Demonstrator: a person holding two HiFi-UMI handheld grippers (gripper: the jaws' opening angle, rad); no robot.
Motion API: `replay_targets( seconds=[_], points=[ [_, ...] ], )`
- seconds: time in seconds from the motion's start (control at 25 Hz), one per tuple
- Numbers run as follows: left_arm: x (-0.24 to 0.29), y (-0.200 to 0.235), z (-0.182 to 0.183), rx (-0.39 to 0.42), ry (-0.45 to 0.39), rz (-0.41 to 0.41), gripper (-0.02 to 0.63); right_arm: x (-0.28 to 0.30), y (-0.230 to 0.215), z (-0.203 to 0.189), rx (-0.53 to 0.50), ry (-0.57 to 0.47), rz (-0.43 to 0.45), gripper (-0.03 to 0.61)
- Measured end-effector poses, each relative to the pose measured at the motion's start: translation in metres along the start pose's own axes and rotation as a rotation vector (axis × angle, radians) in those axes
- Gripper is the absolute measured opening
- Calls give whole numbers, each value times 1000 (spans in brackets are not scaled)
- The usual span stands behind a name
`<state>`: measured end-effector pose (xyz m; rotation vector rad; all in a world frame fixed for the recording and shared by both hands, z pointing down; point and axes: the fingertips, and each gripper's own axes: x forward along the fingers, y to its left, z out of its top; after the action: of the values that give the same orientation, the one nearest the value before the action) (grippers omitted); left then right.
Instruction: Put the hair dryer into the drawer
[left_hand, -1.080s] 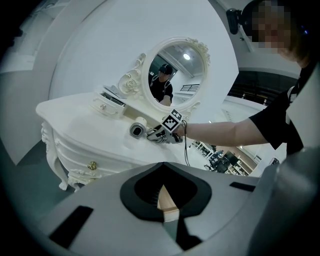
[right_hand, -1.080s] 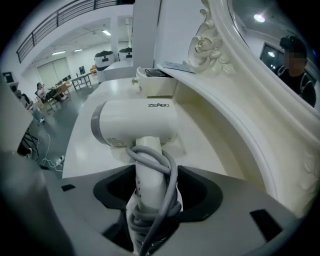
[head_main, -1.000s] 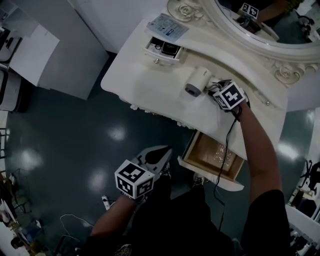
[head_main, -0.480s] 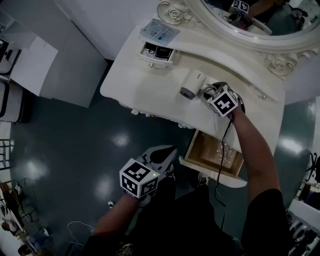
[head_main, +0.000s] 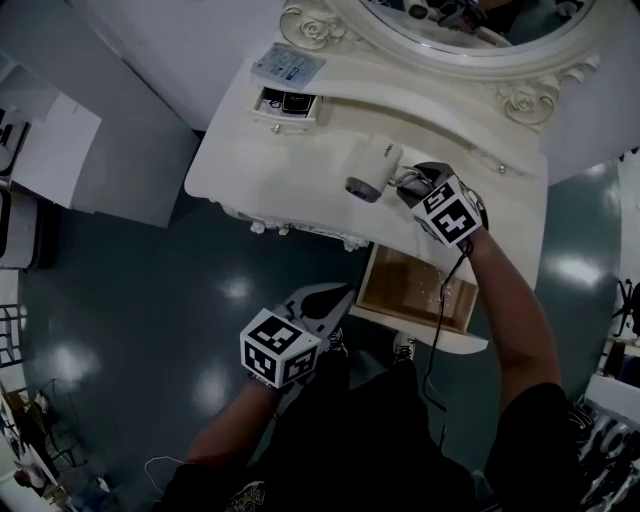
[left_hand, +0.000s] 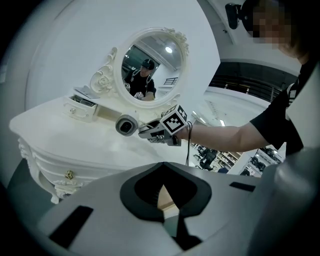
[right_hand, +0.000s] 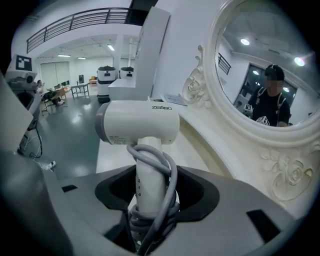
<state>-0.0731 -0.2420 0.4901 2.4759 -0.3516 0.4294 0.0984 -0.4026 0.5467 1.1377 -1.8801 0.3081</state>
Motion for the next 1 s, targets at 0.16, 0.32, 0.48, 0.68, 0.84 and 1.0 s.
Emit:
replay_targets(
  seconds=[0.16,0.32,0.48,0.68,0.84,1.0],
  points=[
    [5,-24,-3,24,5,-39,3,-37,14,-13,4,-13,-12,239],
    [10,-47,-10,44,19,-77,3,-70,31,-31,8,-24,-24,239],
    [17,-69,-22,61,46,-119,3,-105,51,-57,17,-17,-33,239],
    [26,-95,-37,90,98,-175,3,-134,77,-93,13,17,-34,239],
    [39,-119,-49,118,143,-232,3,-144,100,-123,26,49,-11,239],
    [49,-138,-61,133,178,-277,3,-144,122,-151,25,85,30,239]
  ],
)
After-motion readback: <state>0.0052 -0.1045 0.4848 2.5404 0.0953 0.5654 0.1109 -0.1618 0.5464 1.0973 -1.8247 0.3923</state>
